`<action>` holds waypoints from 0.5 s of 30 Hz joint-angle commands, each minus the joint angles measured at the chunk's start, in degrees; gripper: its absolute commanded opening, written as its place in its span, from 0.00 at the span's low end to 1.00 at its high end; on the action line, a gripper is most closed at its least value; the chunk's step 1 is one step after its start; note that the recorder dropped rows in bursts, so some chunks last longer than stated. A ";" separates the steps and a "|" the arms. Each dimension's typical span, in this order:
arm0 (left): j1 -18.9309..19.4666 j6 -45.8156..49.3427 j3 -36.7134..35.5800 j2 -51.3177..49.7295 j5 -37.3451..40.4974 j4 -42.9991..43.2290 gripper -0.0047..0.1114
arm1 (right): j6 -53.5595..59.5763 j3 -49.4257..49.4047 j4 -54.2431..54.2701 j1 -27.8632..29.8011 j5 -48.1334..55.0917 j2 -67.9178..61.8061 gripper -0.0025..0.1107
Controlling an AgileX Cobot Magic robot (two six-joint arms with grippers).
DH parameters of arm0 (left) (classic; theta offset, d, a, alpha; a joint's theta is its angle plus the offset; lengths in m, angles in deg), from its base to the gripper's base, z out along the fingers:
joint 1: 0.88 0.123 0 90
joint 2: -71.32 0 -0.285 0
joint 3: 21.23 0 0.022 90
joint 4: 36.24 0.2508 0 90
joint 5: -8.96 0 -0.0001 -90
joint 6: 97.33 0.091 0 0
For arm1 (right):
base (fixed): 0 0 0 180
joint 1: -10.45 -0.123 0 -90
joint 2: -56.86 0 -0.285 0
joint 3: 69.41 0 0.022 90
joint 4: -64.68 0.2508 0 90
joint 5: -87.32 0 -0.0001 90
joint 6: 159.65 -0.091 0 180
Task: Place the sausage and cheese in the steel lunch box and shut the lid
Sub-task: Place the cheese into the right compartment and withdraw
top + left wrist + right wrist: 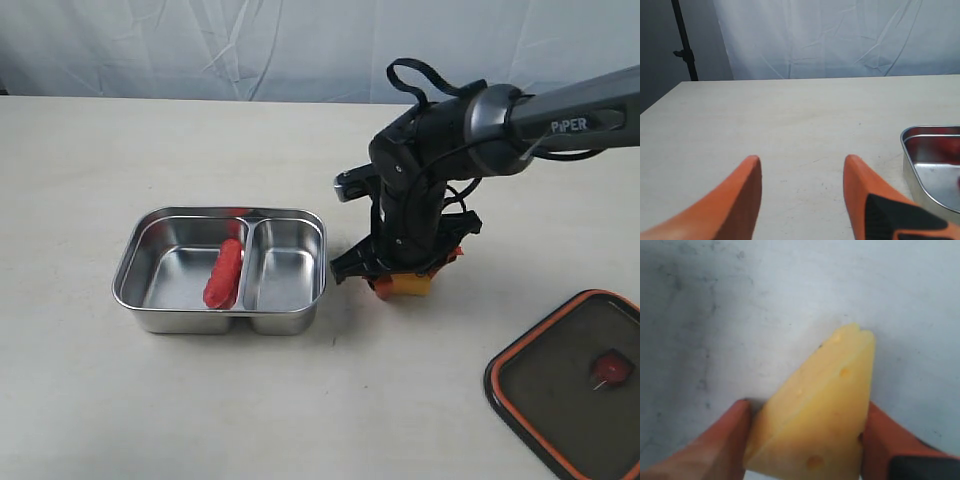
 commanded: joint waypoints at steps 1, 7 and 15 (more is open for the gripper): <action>-0.32 0.00 -0.08 0.26 -0.82 0.03 0.46 | 0.35 -0.21 -1.48 0.16 3.68 -0.12 0.07; -0.32 0.00 -0.08 0.26 -0.82 0.03 0.46 | 0.23 -0.21 -0.56 -0.60 5.74 5.27 0.02; -0.32 0.00 -0.08 0.26 -0.82 0.03 0.46 | 1.48 -0.21 1.77 -7.28 -6.71 16.29 0.02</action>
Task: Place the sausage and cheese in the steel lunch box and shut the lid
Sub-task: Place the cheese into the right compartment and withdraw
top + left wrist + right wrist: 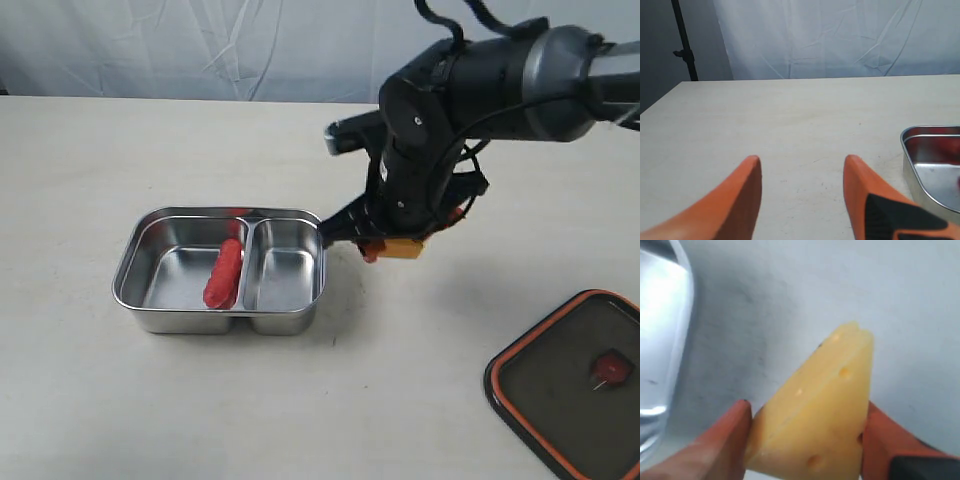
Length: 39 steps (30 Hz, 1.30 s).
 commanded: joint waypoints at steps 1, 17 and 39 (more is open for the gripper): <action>-0.32 0.00 -0.08 0.26 -0.82 0.03 0.46 | 2.92 0.23 1.67 -4.34 -10.58 4.25 0.02; -0.32 0.00 -0.08 0.26 -0.82 0.03 0.46 | 11.41 3.42 11.96 -5.42 -12.93 -5.44 0.02; -0.32 0.00 -0.08 0.26 -0.82 0.03 0.46 | 11.69 8.99 11.60 -6.89 2.63 -3.85 0.70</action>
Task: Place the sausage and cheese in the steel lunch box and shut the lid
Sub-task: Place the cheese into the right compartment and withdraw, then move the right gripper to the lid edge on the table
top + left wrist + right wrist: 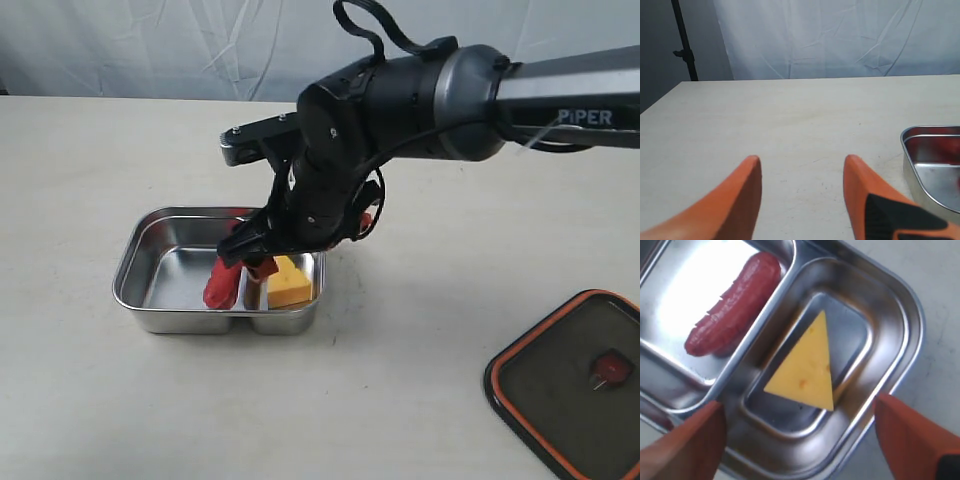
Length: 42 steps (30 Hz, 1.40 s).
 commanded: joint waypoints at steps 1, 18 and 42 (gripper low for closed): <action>-0.32 0.00 -0.08 0.26 -0.82 0.03 0.46 | 0.46 1.92 -1.06 -0.05 10.16 3.03 0.70; -2.04 0.00 -0.08 0.26 -0.82 0.05 0.46 | -9.32 -34.42 -5.84 -0.05 15.10 32.00 0.70; -2.04 0.00 -0.08 0.26 -0.82 0.05 0.46 | -19.79 -50.36 -20.48 -0.05 0.08 37.69 0.35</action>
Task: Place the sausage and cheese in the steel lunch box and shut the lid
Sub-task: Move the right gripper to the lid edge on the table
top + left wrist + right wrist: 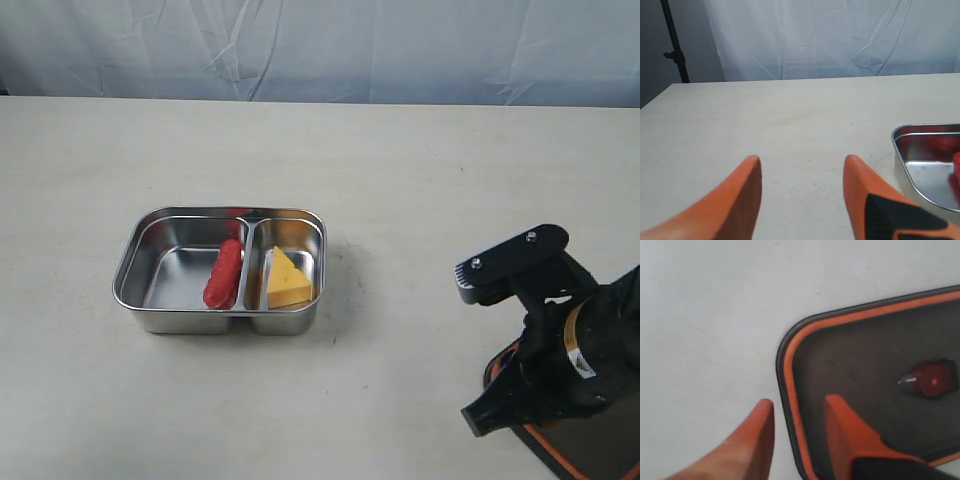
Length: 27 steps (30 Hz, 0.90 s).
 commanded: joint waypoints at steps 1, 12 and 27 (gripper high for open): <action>-0.28 0.00 -0.08 0.26 -0.82 -0.05 0.46 | -0.40 -2.53 -0.38 -0.05 -1.75 -2.81 0.36; -0.28 0.00 -0.08 0.26 -0.82 -0.05 0.46 | -3.67 -6.69 -0.17 -0.05 -12.18 -7.27 0.38; -0.28 0.00 -0.08 0.26 -0.82 -0.05 0.46 | -14.97 -6.95 -9.45 -0.05 -16.62 -17.15 0.31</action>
